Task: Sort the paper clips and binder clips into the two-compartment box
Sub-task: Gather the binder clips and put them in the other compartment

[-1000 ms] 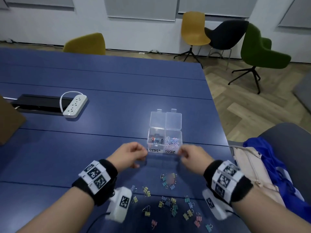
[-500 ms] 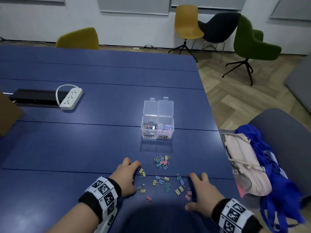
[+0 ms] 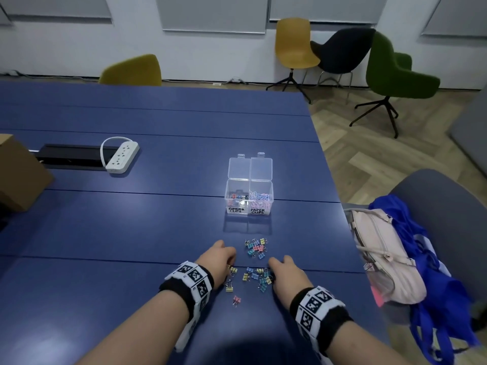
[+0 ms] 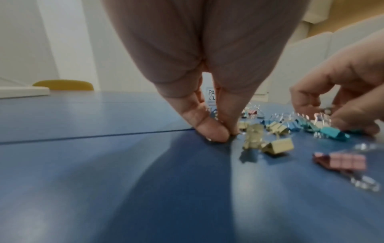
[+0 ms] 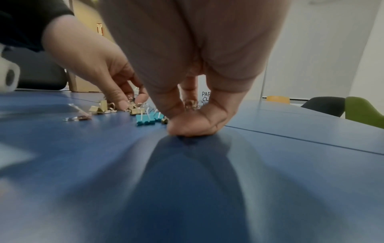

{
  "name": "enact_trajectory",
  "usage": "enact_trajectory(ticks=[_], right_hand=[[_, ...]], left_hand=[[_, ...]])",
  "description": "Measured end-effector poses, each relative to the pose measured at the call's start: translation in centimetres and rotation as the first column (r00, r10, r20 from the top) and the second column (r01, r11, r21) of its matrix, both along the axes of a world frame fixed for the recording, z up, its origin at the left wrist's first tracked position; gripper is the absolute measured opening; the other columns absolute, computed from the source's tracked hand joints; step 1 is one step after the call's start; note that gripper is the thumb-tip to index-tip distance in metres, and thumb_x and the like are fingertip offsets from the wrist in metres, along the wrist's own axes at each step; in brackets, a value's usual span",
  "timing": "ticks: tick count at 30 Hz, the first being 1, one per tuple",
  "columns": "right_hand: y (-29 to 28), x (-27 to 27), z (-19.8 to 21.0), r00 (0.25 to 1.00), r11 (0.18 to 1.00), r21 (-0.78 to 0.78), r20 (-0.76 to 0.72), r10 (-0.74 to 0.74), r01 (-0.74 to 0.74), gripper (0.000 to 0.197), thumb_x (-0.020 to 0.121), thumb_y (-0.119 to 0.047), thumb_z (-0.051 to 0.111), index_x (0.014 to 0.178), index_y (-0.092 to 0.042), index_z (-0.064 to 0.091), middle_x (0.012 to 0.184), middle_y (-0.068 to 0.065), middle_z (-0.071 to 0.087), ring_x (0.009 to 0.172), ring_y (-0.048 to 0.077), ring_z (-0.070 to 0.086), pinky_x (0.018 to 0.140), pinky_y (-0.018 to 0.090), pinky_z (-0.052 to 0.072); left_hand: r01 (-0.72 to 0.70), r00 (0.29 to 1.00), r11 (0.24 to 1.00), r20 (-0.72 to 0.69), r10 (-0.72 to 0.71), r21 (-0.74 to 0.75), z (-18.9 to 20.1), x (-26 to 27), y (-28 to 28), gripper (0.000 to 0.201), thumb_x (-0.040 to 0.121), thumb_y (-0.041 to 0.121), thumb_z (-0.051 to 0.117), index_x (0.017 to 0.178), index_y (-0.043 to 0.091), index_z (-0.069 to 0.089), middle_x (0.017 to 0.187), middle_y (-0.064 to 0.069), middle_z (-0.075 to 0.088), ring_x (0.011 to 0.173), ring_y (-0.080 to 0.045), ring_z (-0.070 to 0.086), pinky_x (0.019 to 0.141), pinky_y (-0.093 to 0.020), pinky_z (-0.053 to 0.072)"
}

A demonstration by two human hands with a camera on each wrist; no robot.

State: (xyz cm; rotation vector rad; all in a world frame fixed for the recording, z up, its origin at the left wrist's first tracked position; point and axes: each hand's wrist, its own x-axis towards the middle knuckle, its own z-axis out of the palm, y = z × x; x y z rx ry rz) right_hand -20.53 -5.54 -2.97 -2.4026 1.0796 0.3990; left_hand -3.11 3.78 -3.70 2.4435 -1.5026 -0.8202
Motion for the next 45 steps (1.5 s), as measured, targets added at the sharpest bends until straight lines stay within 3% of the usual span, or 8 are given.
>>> enact_trajectory(ticks=[9,17,23,25,28,30,37,45], right_hand=[[-2.4,-0.6,-0.3,0.96,0.956,0.206,0.143,-0.24,0.209,0.019,0.08,-0.005,0.048,0.07,-0.017,0.038,0.078,0.003,0.048,0.068,0.022,0.046,0.059,0.024,0.039],[-3.5,-2.1,0.3,0.371,0.211,0.943,0.106,-0.923,0.258,0.025,0.085,0.006,0.031,0.065,-0.004,0.044,0.059,0.011,0.039,0.044,0.018,0.035,0.037,0.018,0.021],[-3.9,-1.4,0.6,0.407,0.104,0.971,0.008,-0.913,0.214,0.025,0.094,-0.001,0.042,0.07,-0.006,0.046,0.06,0.009,0.047,0.043,0.014,0.043,0.034,0.018,0.029],[-4.0,-1.1,0.5,0.451,0.118,0.962,-0.007,-0.892,0.247,0.021,0.092,0.001,0.044,0.073,-0.003,0.051,0.059,0.01,0.05,0.045,0.016,0.049,0.036,0.019,0.039],[-4.4,-0.5,0.8,0.484,0.129,0.952,-0.023,-0.875,0.278,0.017,0.09,0.005,0.048,0.076,-0.001,0.054,0.057,0.011,0.051,0.046,0.015,0.051,0.04,0.02,0.047],[-4.7,-0.1,1.0,0.507,0.142,0.942,-0.034,-0.861,0.305,0.018,0.091,0.004,0.048,0.076,-0.003,0.054,0.055,0.007,0.047,0.041,0.01,0.046,0.037,0.018,0.043],[-5.2,1.9,1.5,0.606,0.341,0.868,0.06,-0.793,0.361,0.022,0.092,0.001,0.043,0.072,-0.003,0.052,0.057,0.005,0.039,0.043,0.011,0.036,0.035,0.016,0.029],[-8.0,6.0,5.0,0.638,0.399,0.881,0.156,-0.754,0.256,0.021,0.092,0.01,0.041,0.076,0.002,0.053,0.069,0.014,0.05,0.057,0.018,0.05,0.045,0.019,0.051]], left_hand=[[-0.366,0.906,0.93,-0.238,0.35,-0.023,0.3,0.6,-0.3,0.024,0.074,0.0,0.057,0.064,0.018,0.047,0.067,0.0,0.057,0.061,-0.018,0.057,0.06,-0.027,0.049],[-0.77,0.007,0.572,-0.894,0.449,0.282,1.6,2.2,0.0,0.021,0.088,-0.017,0.044,0.08,-0.001,0.053,0.076,-0.015,0.054,0.07,-0.022,0.055,0.047,-0.018,0.054],[-0.756,-0.323,0.428,-0.85,0.416,0.496,2.7,2.6,-0.1,0.022,0.09,-0.005,0.034,0.077,0.001,0.051,0.07,-0.011,0.045,0.061,-0.017,0.042,0.039,-0.016,0.047],[-0.741,-0.236,0.476,-0.848,0.475,0.473,2.7,2.4,-0.2,0.019,0.091,0.004,0.045,0.071,0.006,0.047,0.06,-0.007,0.046,0.055,-0.016,0.039,0.038,-0.016,0.042],[-0.626,0.578,0.767,-0.575,0.579,0.142,1.8,1.8,-0.5,0.026,0.085,0.023,0.065,0.074,0.013,0.043,0.058,-0.001,0.055,0.052,-0.017,0.043,0.045,-0.023,0.04],[-0.391,0.908,0.915,-0.119,0.401,0.098,1.4,1.2,-0.5,0.04,0.076,0.043,0.07,0.087,0.016,0.043,0.082,-0.002,0.058,0.069,-0.019,0.052,0.061,-0.029,0.044],[-0.192,0.974,0.97,0.146,0.17,0.149,0.6,-0.3,-2.1,0.031,0.093,0.025,0.052,0.117,0.005,0.048,0.12,-0.013,0.05,0.11,-0.029,0.054,0.089,-0.033,0.044],[-0.274,0.96,0.951,-0.016,0.279,0.142,1.4,1.5,-2.7,0.01,0.074,0.015,0.062,0.068,0.015,0.054,0.069,0.001,0.053,0.073,-0.018,0.056,0.061,-0.023,0.048]])
